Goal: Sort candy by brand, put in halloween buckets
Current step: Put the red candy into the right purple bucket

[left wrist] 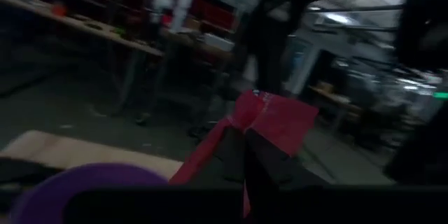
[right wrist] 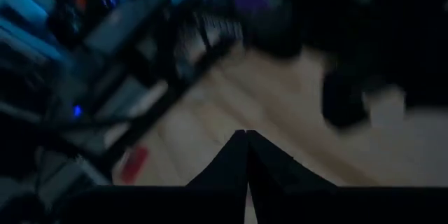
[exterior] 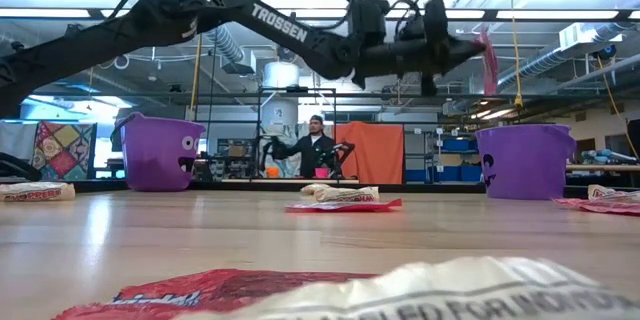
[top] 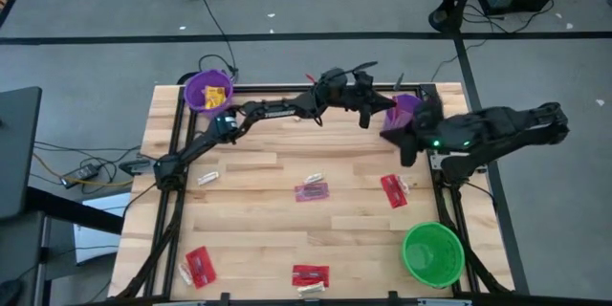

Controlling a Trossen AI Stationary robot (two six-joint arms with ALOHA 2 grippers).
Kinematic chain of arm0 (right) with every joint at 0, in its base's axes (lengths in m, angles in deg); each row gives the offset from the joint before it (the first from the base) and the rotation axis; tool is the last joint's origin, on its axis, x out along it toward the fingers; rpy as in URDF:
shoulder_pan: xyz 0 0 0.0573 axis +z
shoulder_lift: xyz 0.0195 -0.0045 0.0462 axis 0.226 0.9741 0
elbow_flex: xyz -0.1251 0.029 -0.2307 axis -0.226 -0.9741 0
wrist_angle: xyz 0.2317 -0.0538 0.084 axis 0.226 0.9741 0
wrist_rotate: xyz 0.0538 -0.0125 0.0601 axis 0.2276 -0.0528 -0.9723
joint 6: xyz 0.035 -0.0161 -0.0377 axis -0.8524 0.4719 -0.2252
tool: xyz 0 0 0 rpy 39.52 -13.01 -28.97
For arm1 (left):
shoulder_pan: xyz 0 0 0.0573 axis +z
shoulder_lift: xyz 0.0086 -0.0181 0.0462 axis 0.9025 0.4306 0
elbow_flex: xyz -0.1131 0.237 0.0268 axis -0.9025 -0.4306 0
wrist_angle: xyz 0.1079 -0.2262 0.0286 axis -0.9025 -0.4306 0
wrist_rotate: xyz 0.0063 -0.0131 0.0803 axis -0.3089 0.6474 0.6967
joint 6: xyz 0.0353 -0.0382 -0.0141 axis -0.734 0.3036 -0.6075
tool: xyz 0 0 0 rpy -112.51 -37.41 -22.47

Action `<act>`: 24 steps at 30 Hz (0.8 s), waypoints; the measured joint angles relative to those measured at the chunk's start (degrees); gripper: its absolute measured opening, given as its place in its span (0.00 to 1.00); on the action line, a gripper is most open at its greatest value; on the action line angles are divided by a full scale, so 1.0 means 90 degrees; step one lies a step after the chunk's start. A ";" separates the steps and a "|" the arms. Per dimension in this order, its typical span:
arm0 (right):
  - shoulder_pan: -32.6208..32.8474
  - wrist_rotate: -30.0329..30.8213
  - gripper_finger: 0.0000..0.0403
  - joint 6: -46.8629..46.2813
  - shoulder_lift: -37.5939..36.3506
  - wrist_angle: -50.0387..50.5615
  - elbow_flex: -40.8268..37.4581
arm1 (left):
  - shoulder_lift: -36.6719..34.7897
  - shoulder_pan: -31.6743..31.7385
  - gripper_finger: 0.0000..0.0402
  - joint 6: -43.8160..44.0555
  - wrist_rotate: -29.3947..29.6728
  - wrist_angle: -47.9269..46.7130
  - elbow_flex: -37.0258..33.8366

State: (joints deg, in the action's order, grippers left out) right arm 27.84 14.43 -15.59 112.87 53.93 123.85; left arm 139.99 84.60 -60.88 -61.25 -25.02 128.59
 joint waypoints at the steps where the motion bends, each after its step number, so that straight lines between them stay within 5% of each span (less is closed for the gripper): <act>1: -0.0017 0.0228 0.05 0.0182 -0.0081 -0.0120 0.0000 | 0.0062 -0.0001 0.01 -0.0028 0.0139 -0.0021 0.0000; 6: -0.0159 0.1174 0.05 0.0527 -0.0240 -0.0449 0.0002 | 0.0486 0.0006 0.01 0.0284 0.0525 0.0044 -0.0005; 17: -0.0512 0.0508 0.04 0.0619 -0.0001 -0.0495 0.0002 | 0.0812 -0.0026 0.15 0.0202 0.1538 0.1438 -0.0015; 24: -0.0742 0.0196 0.04 0.0766 0.0116 -0.0496 0.0000 | 0.0819 -0.0156 0.29 0.0527 0.0975 0.1330 -0.0015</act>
State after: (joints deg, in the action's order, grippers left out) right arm 21.16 16.20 -8.70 113.92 49.47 123.85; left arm 147.36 83.20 -56.13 -52.47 -13.05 128.45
